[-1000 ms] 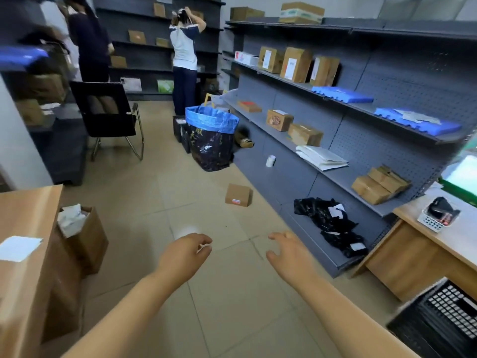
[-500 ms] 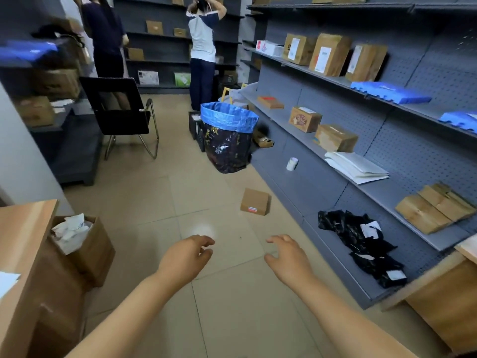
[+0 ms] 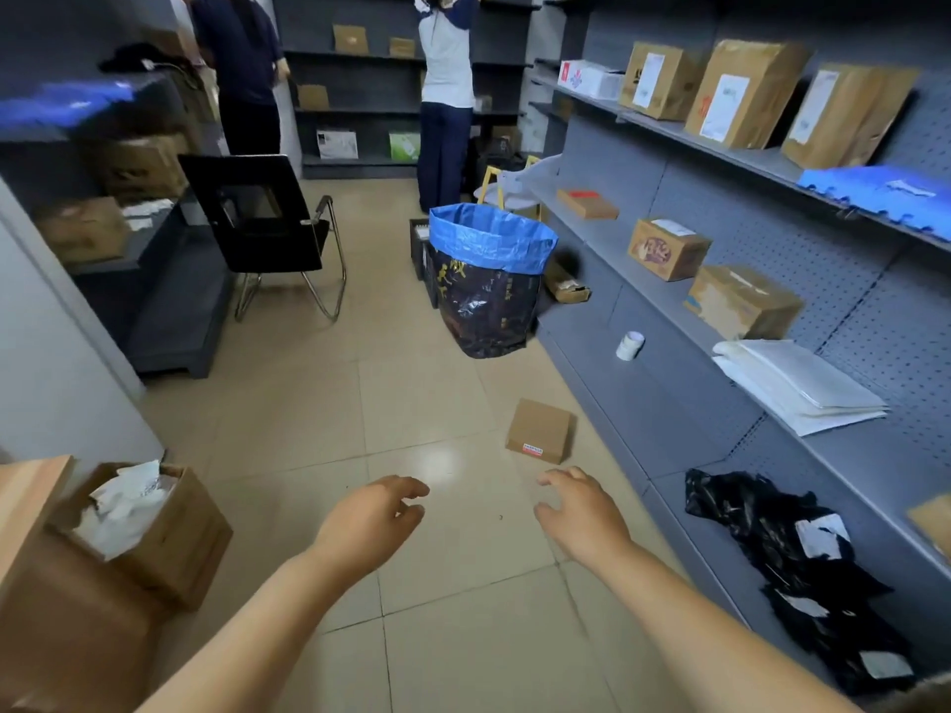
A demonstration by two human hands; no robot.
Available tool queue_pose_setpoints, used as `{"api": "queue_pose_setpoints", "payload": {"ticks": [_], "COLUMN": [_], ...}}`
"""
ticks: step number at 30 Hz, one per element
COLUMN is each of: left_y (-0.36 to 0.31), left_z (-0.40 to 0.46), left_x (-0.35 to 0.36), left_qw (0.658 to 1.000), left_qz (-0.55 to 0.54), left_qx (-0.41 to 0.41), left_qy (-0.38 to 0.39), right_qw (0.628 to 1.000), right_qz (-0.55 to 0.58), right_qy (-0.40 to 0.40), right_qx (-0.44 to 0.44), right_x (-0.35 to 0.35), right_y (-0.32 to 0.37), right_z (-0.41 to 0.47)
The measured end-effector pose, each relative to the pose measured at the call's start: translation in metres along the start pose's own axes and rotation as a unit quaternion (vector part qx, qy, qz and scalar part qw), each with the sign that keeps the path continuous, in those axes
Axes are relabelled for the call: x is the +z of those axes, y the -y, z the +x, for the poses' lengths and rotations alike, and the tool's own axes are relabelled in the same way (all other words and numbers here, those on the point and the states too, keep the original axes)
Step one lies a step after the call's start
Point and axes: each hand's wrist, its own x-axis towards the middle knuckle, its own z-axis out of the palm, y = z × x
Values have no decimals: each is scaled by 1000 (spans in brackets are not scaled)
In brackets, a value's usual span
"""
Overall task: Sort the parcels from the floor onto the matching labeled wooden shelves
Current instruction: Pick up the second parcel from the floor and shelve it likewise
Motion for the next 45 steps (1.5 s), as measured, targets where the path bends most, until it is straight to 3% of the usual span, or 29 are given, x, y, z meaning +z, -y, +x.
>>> {"api": "queue_pose_setpoints", "payload": {"ticks": [9,19,31,45], "left_y": [31,73,37,-35], "left_z": [154,360,528,729], "left_x": [-36,-93,-43,-18], "left_qw": [1000,996,978,981], "left_qz": [-3,15,4,-1], "left_qx": [17,69,124,92], "left_qy": [11,58,169,171], "right_qw": [1000,993,981,969], "right_qz": [14,40,42,79], "right_qy": [-6,-38,-25,-1], "right_qx": [11,100,187,234], "right_x": [4,5,1,-56], "right_y": [22,48,-7,-95], "right_z": [143,294,416,595]}}
